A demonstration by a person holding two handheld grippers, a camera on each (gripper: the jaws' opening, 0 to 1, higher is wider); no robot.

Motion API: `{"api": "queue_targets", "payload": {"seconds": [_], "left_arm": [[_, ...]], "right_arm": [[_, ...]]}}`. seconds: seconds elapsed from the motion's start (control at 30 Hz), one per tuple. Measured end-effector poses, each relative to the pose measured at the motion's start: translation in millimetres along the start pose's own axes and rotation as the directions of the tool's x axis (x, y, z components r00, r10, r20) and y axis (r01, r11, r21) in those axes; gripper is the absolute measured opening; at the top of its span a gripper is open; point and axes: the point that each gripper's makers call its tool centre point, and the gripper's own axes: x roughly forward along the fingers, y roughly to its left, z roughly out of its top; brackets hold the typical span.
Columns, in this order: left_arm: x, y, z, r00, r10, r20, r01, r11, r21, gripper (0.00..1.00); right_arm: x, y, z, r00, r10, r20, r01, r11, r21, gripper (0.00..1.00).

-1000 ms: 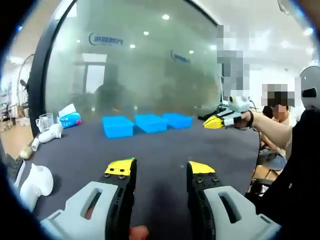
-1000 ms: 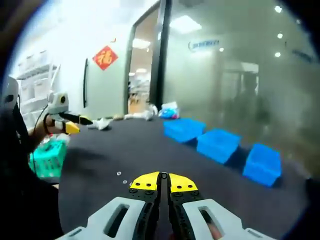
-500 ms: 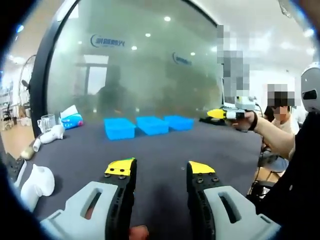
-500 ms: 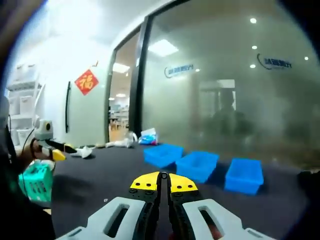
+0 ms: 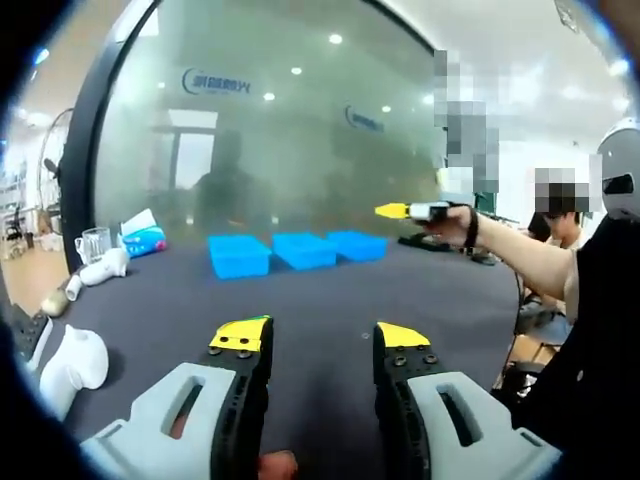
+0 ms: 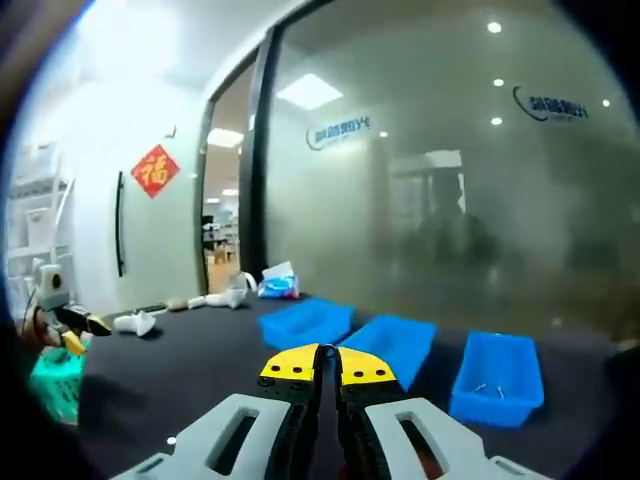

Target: Sort the screws, nuts, and washers into the corresponding bins

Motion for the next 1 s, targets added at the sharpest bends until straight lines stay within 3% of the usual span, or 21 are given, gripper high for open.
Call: {"api": "queue_targets", "payload": {"seconds": [0.17,0.3,0.53,1.0], "left_arm": [[1.3,1.2,-1.0,1.0,-0.004,0.008,0.005,1.0,-0.025,0.39],[0.5,3.6,0.0,1.0,0.003,0.011,-0.003,1.0,-0.026,0.38],[1.3,2.1,-1.3,1.0,0.002,0.005,-0.002,1.0,-0.023,0.38],[1.9,-1.5,3.3,1.0,0.003,0.012,-0.003,1.0,-0.017,0.38]], "right_arm": [[26.3,-11.8,1.6,1.0,-0.017,-0.014,0.017,1.0,0.001,0.03],[50.3,-27.0,0.4,0.997,-0.057,-0.047,0.054,0.996,-0.074,0.03],[86.6,-46.9,2.2,0.991,-0.095,-0.09,0.087,0.993,-0.084,0.03],[121.7,-51.6,-18.7,0.982,-0.102,-0.159,0.093,0.994,-0.063,0.03]]}}
